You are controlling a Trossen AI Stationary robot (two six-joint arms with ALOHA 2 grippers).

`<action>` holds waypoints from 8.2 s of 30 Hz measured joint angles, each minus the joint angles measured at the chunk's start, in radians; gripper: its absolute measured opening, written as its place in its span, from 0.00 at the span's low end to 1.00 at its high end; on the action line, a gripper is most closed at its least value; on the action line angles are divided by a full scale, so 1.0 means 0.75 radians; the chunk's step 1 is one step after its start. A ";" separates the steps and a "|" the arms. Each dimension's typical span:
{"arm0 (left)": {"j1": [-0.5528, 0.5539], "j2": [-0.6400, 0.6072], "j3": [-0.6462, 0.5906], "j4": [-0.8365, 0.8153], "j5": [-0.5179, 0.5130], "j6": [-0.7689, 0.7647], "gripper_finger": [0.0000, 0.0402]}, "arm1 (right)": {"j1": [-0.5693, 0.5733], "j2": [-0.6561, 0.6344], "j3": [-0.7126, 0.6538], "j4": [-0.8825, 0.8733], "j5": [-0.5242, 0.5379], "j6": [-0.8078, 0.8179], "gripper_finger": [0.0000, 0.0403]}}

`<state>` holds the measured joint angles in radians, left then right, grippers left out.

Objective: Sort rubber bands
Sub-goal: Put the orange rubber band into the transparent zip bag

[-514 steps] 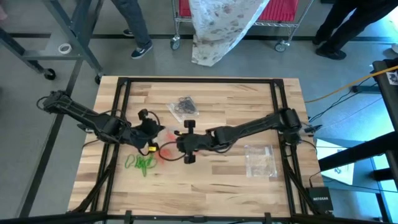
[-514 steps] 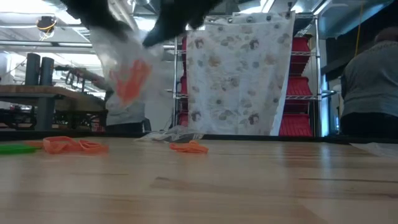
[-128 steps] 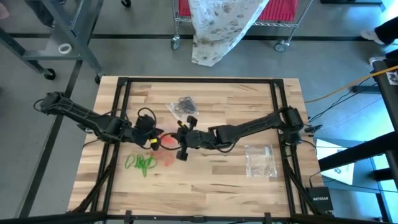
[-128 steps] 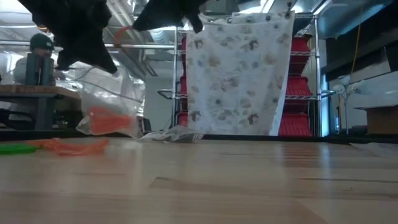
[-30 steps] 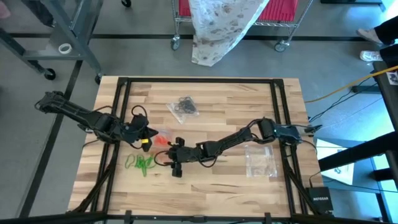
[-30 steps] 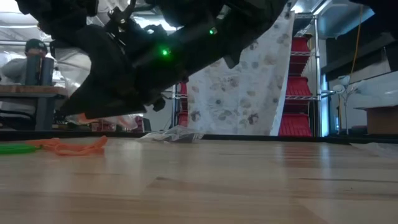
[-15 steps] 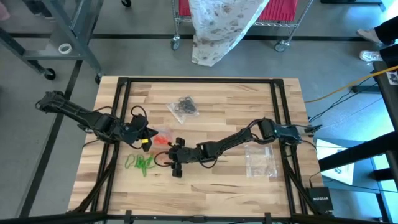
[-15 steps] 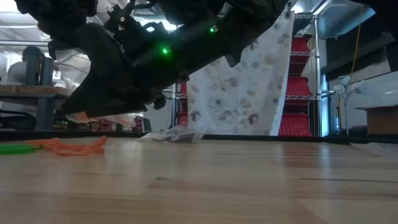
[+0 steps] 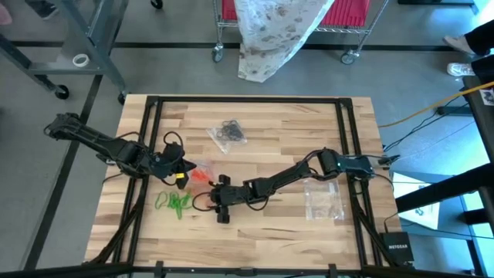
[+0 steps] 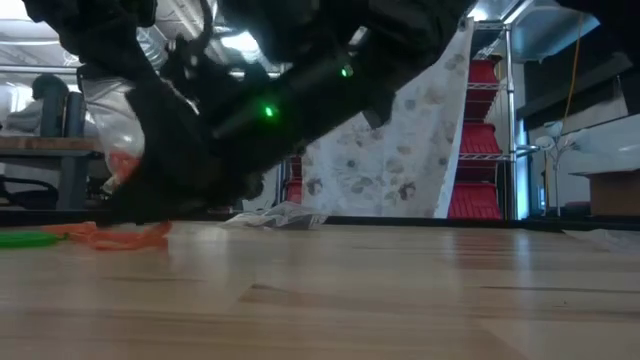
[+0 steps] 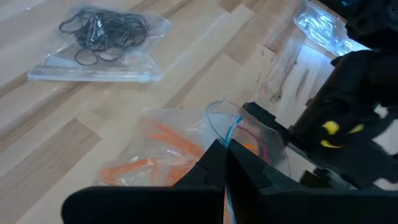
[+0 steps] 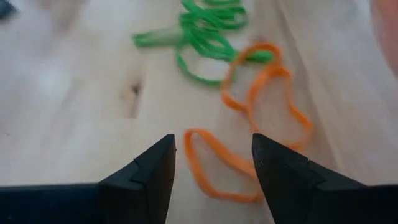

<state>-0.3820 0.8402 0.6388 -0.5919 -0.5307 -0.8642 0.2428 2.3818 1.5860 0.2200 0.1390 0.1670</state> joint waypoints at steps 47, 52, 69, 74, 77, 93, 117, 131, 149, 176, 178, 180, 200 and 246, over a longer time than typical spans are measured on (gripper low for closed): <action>0.001 0.104 -0.001 0.225 0.005 0.047 0.00 | -0.064 -0.386 -0.001 -0.096 0.061 -0.029 0.02; 0.000 0.104 -0.001 0.213 0.015 0.042 0.00 | -0.075 -0.385 0.000 -0.121 0.088 -0.022 0.06; 0.001 0.078 -0.001 0.106 0.026 0.040 0.00 | -0.032 -0.543 0.001 -0.583 0.090 -0.120 0.53; 0.011 0.002 -0.001 0.053 0.076 0.040 0.00 | 0.030 -0.537 -0.007 -0.626 0.080 -0.121 0.52; 0.028 -0.050 -0.001 0.003 0.076 0.044 0.00 | 0.045 -0.465 -0.021 -0.579 0.080 -0.129 0.50; 0.116 -0.107 0.001 -0.022 -0.045 0.072 0.00 | -0.011 -0.015 -0.018 0.066 0.096 -0.159 0.45; 0.120 -0.105 0.000 0.008 -0.045 0.058 0.00 | -0.125 0.084 -0.017 0.126 -0.128 -0.119 0.20; 0.114 -0.104 0.000 -0.005 -0.048 0.070 0.00 | -0.077 -0.166 -0.024 -0.167 -0.101 -0.175 0.01; 0.063 -0.015 -0.001 0.027 -0.031 0.015 0.00 | -0.049 -0.487 -0.021 -0.242 0.235 -0.158 0.01; 0.078 0.038 -0.001 0.101 -0.054 0.033 0.00 | -0.074 -0.489 -0.020 -0.394 0.011 -0.040 0.56; 0.093 0.038 -0.001 0.103 -0.090 0.011 0.00 | -0.037 -0.456 -0.020 -0.354 -0.001 -0.061 0.56; 0.111 0.038 -0.001 0.106 -0.116 0.002 0.00 | -0.006 -0.403 -0.021 -0.321 0.009 -0.095 0.55; 0.145 0.038 -0.001 0.107 -0.125 0.005 0.00 | -0.035 0.065 -0.016 0.193 0.019 -0.018 0.42; -0.010 0.048 -0.101 0.156 -0.030 -0.089 0.00 | 0.013 -0.288 0.327 -0.740 0.334 -0.161 0.01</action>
<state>-0.3895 0.8760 0.5633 -0.4747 -0.5533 -0.9307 0.2523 2.1658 1.8309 -0.3353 0.3893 0.0466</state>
